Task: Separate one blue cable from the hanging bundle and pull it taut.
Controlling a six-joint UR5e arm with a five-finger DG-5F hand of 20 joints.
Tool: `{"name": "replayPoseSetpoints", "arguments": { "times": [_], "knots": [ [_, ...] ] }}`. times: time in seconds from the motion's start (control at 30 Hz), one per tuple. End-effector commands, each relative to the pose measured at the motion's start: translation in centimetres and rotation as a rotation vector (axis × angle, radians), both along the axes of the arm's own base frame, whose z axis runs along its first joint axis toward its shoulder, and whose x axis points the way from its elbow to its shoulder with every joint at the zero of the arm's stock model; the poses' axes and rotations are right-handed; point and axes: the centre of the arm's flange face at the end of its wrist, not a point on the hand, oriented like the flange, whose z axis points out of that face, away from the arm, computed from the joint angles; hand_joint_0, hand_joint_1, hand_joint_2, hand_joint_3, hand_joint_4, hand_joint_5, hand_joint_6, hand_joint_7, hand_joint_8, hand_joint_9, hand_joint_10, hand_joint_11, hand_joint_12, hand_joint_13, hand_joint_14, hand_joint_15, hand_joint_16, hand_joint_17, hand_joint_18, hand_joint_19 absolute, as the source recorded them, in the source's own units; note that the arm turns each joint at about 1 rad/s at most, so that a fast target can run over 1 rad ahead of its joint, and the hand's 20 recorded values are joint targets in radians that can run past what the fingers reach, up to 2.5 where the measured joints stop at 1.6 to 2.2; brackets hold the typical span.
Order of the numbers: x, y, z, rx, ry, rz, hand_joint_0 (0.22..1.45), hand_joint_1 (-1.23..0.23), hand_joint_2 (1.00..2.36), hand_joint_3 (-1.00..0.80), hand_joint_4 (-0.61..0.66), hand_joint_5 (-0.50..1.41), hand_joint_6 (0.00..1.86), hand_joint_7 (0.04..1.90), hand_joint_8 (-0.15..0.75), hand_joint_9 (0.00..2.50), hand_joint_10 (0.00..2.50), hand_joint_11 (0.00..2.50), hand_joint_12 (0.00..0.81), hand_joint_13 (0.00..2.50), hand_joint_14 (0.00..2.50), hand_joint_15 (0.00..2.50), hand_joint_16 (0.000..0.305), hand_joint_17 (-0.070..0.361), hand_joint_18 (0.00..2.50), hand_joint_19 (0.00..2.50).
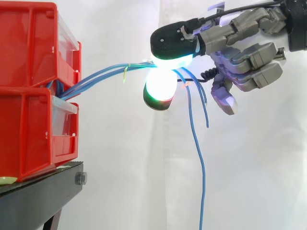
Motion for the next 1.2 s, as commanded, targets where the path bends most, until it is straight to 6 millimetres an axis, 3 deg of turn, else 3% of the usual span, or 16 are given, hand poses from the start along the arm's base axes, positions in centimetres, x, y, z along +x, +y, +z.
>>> {"name": "replayPoseSetpoints", "arguments": {
  "times": [0.0, 0.4, 0.9, 0.97, 1.07, 1.17],
  "knots": [
    [0.0, 0.0, 0.1, 0.032, -0.014, -0.011, 0.7, -0.71, 1.02, -0.17, 0.05, 0.14, 0.51, 1.22, 0.112, 2.5, 0.04, 1.38, 0.362, 2.1, 0.03, 1.15, 0.042, 0.094, 1.33, 0.75],
    [0.0, 1.0, -0.1, 0.244, -0.087, -0.013, 0.67, -0.83, 1.01, -0.14, 0.09, 0.14, 0.5, 1.28, 0.156, 2.5, 0.04, 1.32, 0.392, 2.08, 0.03, 1.14, 0.05, 0.113, 1.38, 0.69],
    [-0.3, 1.5, -0.2, 0.308, -0.085, -0.011, 0.65, -0.91, 1.01, -0.15, 0.1, 0.13, 0.5, 1.3, 0.169, 2.49, 0.04, 1.3, 0.413, 2.07, 0.03, 1.14, 0.054, 0.122, 1.39, 0.67],
    [-0.3, 1.5, -0.3, 0.307, -0.084, -0.013, 0.63, -0.9, 1.01, -0.18, 0.11, 0.13, 0.5, 1.3, 0.171, 2.49, 0.04, 1.29, 0.422, 2.07, 0.03, 1.12, 0.055, 0.125, 1.4, 0.67],
    [-0.3, 1.5, -0.3, 0.307, -0.084, -0.013, 0.51, -0.68, 1.0, -0.44, 0.17, 0.13, 0.5, 1.29, 0.16, 2.5, 0.04, 1.27, 0.424, 2.07, 0.03, 1.13, 0.061, 0.136, 1.41, 0.68],
    [-0.3, 1.5, -0.4, 0.307, -0.083, -0.015, 0.46, -0.53, 1.0, -0.5, 0.16, 0.13, 0.5, 1.27, 0.141, 2.47, 0.04, 1.26, 0.405, 2.04, 0.03, 1.14, 0.058, 0.131, 1.35, 0.74]
  ]
}}
